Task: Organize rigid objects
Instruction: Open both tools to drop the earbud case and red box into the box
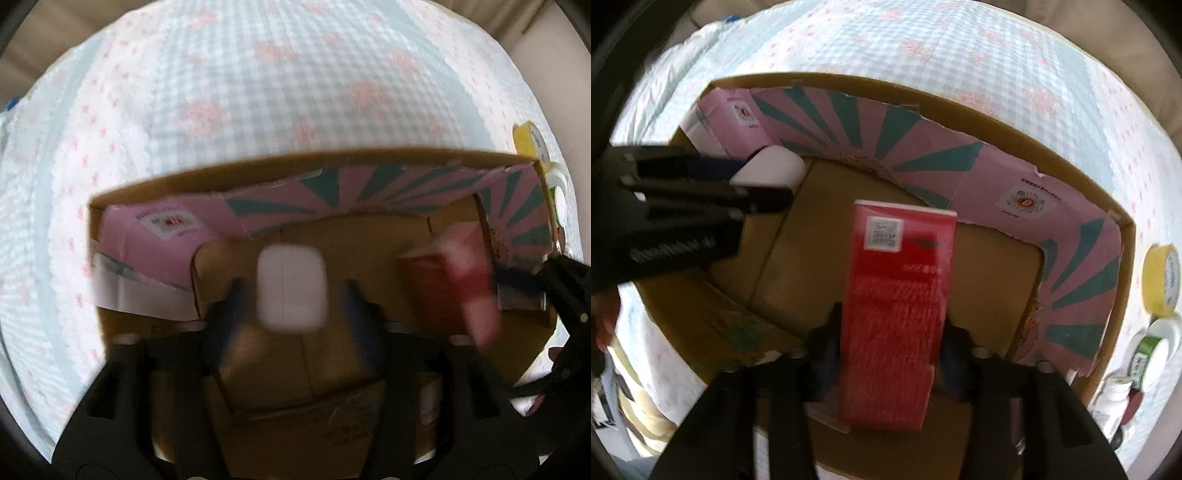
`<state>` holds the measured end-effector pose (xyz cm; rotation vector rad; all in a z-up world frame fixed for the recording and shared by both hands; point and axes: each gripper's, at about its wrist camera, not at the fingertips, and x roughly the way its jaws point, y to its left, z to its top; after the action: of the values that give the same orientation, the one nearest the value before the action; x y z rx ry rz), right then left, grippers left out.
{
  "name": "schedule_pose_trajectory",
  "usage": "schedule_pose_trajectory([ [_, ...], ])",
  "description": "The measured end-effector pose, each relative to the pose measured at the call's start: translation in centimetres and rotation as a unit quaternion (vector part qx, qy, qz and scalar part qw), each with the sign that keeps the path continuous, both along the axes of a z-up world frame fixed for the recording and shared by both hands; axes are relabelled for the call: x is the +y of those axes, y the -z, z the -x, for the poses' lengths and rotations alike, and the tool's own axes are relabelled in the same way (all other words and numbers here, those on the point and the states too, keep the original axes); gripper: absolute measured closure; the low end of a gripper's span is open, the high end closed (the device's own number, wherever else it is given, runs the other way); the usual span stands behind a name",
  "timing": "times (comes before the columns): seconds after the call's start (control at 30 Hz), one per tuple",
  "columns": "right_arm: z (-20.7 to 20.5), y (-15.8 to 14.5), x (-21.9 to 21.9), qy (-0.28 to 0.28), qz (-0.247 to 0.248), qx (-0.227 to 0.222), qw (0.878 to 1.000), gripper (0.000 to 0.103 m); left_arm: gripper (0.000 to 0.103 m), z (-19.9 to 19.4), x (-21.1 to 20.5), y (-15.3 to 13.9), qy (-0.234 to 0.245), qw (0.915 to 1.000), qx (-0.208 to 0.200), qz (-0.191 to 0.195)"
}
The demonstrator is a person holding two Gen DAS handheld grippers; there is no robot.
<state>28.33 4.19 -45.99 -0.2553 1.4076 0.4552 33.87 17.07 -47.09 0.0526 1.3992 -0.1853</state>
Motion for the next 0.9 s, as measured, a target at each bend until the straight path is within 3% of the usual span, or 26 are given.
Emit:
schedule_pose_trajectory([
  [0.03, 0.0, -0.3, -0.1, -0.002, -0.013, 0.004, 1.000, 0.000, 0.000, 0.0, -0.1, -0.4, 0.003, 1.0000, -0.006, 0.002],
  [0.5, 1.5, -3.6, -0.8, 0.007, -0.021, -0.025, 0.999, 0.000, 0.000, 0.5, 0.1, -2.0, -0.010, 0.9997, -0.014, 0.015],
  [0.73, 2.5, -7.9, -1.2, 0.015, -0.022, -0.048, 0.999, 0.000, 0.000, 1.8, 1.2, -6.7, -0.020, 0.9989, -0.037, 0.021],
  [0.9, 4.8, -11.7, -2.1, 0.029, -0.032, -0.059, 0.997, 0.000, 0.000, 5.7, 3.3, -12.2, -0.035, 0.9970, -0.061, 0.031],
])
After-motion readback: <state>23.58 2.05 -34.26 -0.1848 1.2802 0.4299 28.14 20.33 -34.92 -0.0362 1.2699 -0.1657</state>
